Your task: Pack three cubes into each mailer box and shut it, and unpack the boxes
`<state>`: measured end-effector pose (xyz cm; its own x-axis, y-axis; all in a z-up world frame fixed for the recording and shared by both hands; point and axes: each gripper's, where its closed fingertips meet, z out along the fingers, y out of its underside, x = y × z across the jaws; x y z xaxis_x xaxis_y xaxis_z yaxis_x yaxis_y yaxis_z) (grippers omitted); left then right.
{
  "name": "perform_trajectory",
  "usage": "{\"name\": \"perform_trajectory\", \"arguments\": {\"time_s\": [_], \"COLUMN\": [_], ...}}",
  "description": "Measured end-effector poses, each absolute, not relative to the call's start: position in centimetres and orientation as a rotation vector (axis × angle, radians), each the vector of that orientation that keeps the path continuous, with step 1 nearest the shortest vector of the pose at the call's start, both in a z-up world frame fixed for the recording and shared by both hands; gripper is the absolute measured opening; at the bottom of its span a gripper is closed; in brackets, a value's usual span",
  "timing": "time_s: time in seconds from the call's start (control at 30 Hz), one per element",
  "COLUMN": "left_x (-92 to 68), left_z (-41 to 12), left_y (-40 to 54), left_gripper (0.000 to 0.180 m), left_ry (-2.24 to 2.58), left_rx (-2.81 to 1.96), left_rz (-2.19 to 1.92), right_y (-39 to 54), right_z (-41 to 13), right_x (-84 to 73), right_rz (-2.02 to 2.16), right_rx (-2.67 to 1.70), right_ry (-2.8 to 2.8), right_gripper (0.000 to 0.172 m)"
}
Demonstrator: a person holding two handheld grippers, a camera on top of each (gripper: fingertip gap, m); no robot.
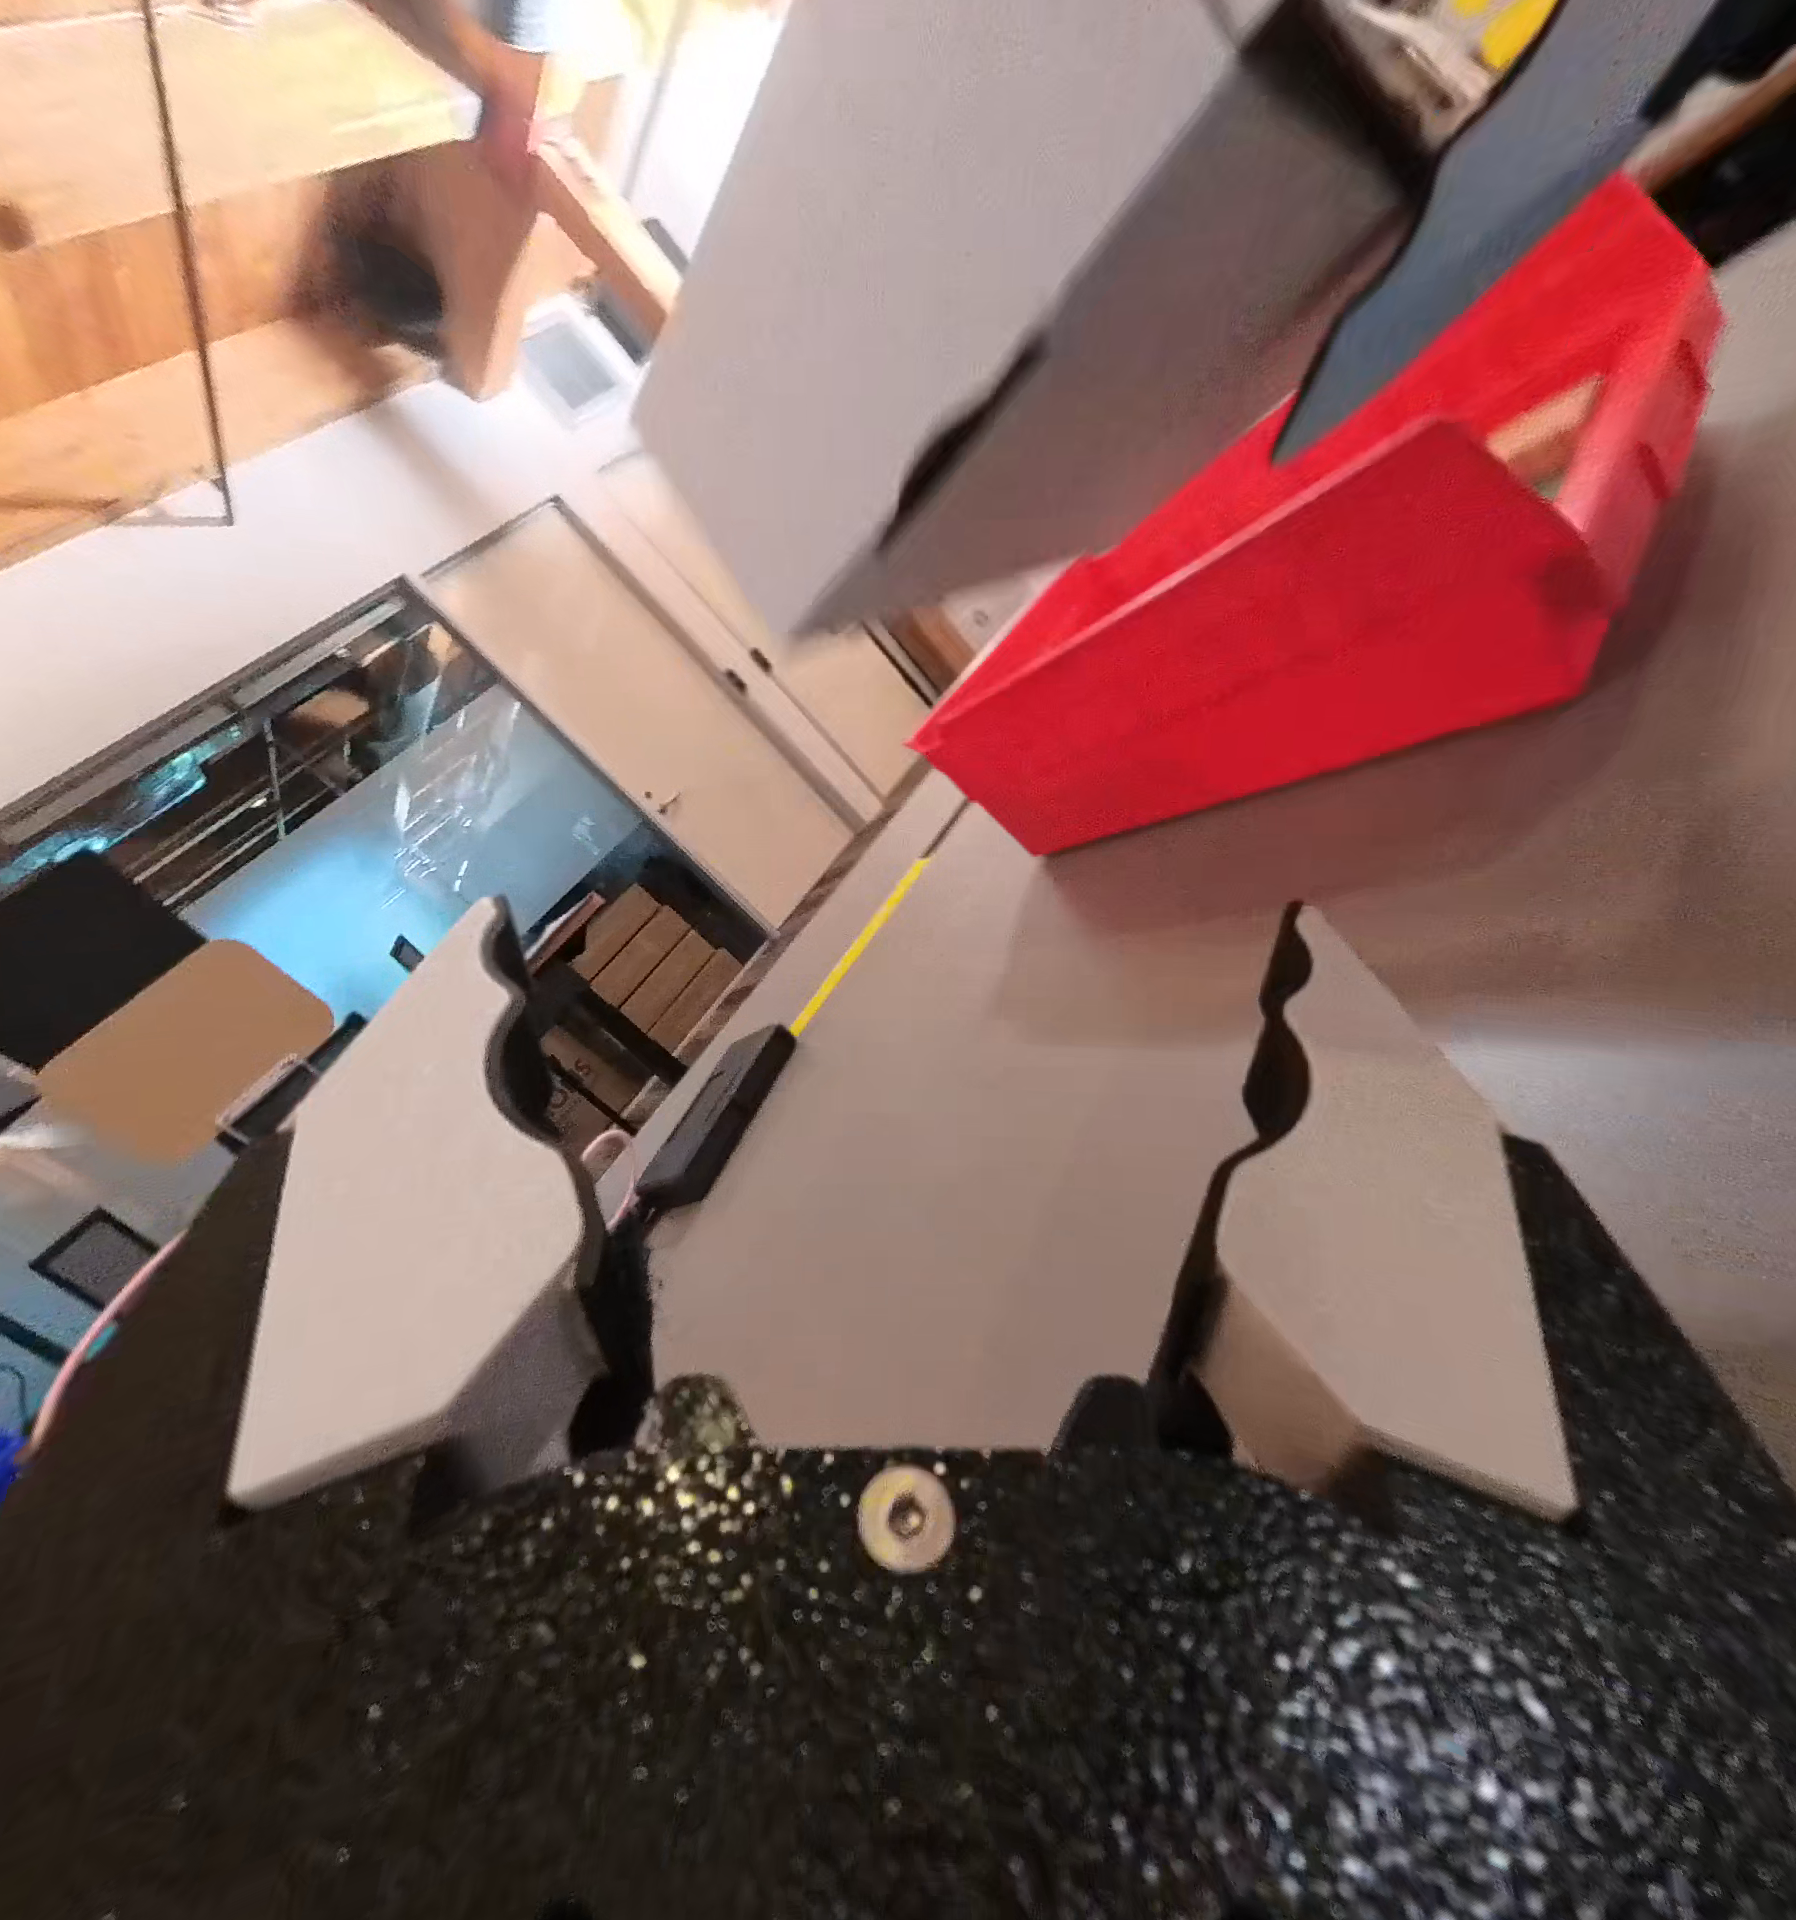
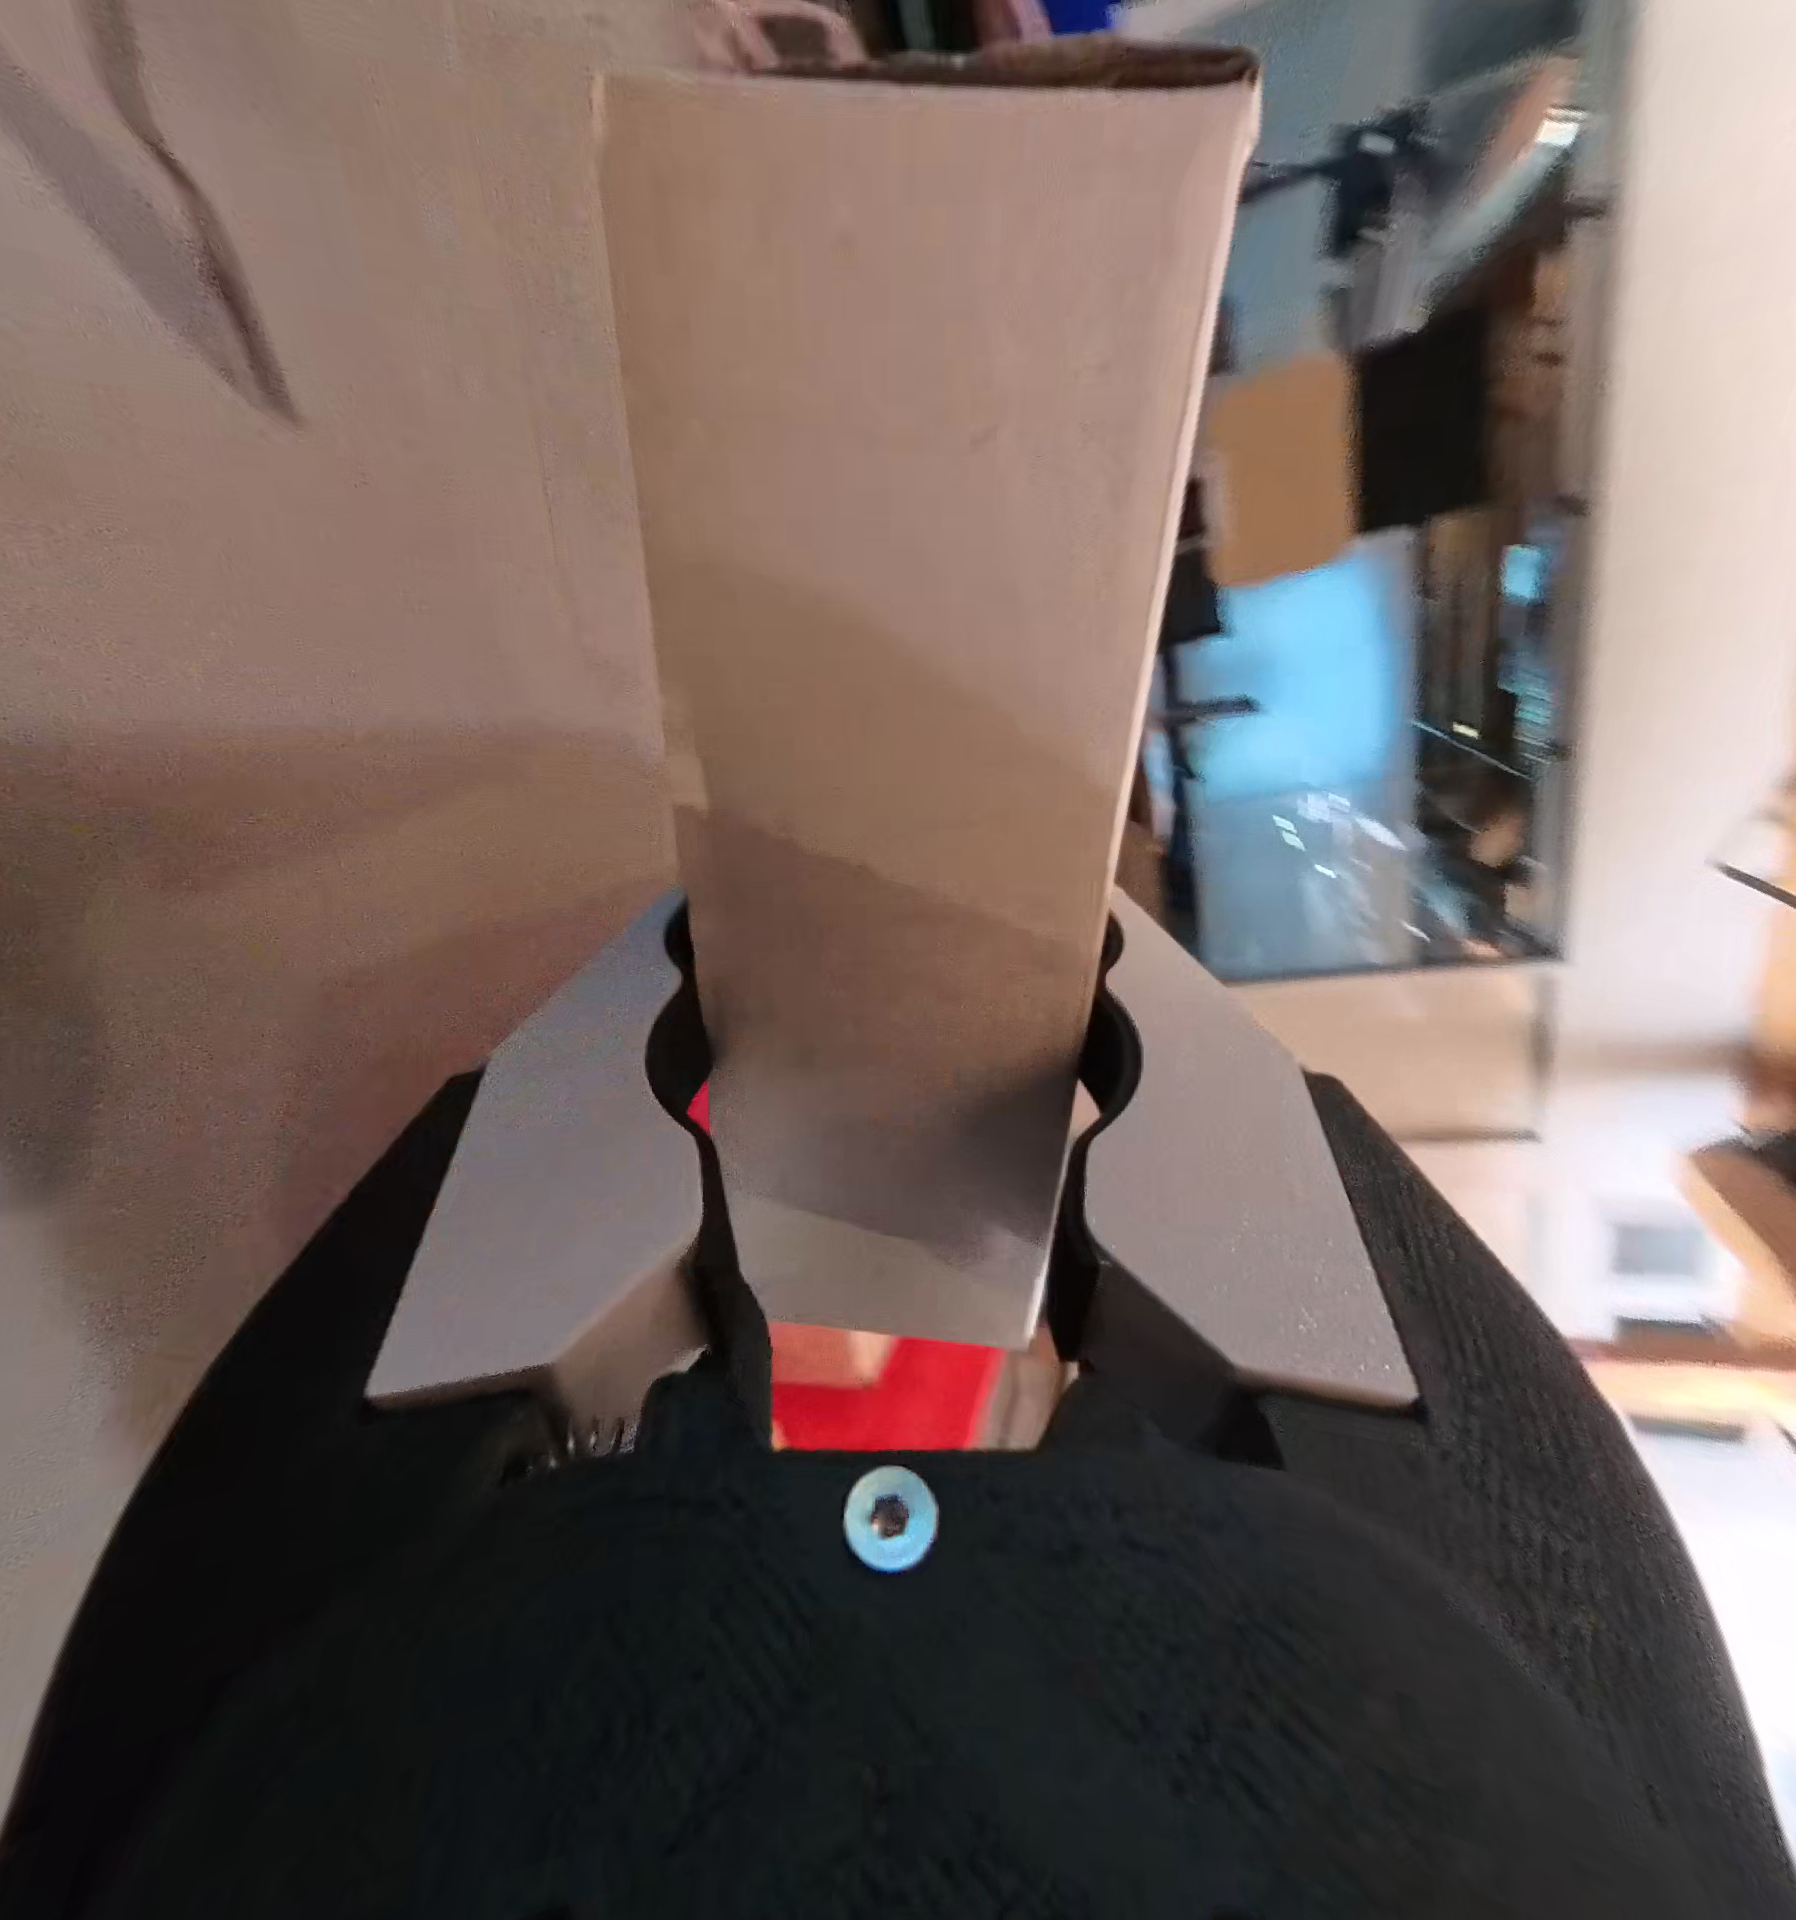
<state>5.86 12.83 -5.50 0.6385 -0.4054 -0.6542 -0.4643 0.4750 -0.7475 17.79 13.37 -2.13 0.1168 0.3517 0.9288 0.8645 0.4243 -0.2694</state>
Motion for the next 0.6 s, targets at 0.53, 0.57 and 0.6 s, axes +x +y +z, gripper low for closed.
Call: {"name": "perform_trajectory", "arguments": {"time_s": [0.53,0.57,0.6], "left_x": [-2.5,-2.4,-2.3], "left_z": [-4.1,-4.3,-4.4], "left_y": [17.0,17.1,17.2], "left_gripper": [0.118,0.118,0.118], "left_ry": [0.394,0.402,0.409], "left_rx": [-1.253,-1.261,-1.267], "left_rz": [-0.143,-0.142,-0.144], "right_y": [31.6,32.2,32.8], "right_z": [-9.1,-9.2,-9.3], "right_x": [33.8,33.7,33.5], "right_rz": [-1.063,-1.063,-1.063], "right_rx": [-1.321,-1.318,-1.313], "right_ry": [-1.673,-1.666,-1.661], "right_gripper": [0.072,0.072,0.072]}}
